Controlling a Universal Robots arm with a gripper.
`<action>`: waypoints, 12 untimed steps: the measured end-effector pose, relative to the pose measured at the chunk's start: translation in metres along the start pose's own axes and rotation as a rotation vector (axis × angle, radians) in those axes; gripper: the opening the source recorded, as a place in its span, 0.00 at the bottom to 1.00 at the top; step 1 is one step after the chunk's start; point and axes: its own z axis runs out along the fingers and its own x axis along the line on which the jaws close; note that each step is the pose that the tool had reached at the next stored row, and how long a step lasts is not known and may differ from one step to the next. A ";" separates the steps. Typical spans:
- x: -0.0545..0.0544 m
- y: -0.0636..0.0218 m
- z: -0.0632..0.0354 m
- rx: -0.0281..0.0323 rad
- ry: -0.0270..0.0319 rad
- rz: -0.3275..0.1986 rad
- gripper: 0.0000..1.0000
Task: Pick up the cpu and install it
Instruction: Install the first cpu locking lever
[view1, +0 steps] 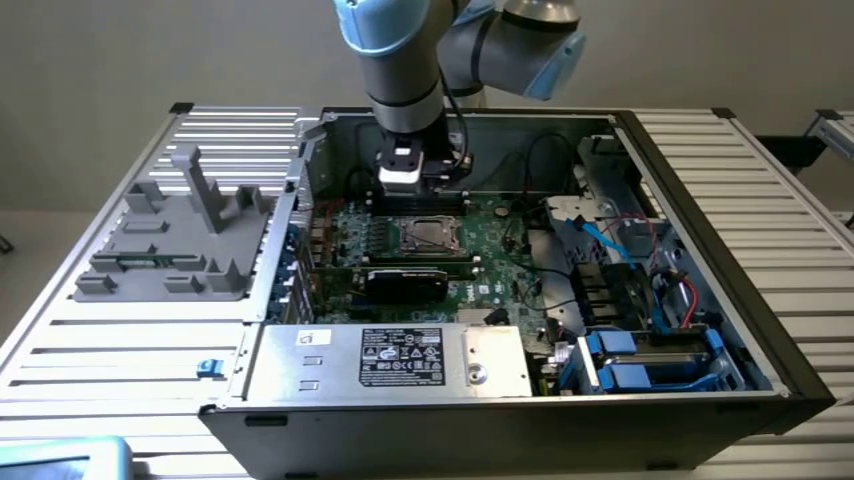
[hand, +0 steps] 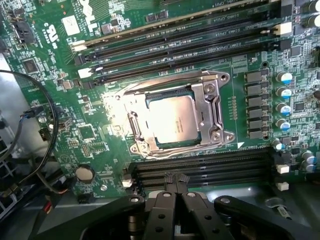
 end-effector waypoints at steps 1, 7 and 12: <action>0.000 0.0000 0.0000 -0.0107 -0.0054 0.001 0.11; 0.000 -0.0004 -0.0009 -0.0206 -0.0082 0.000 0.11; 0.001 -0.0039 -0.0116 -0.0409 -0.0086 -0.002 0.11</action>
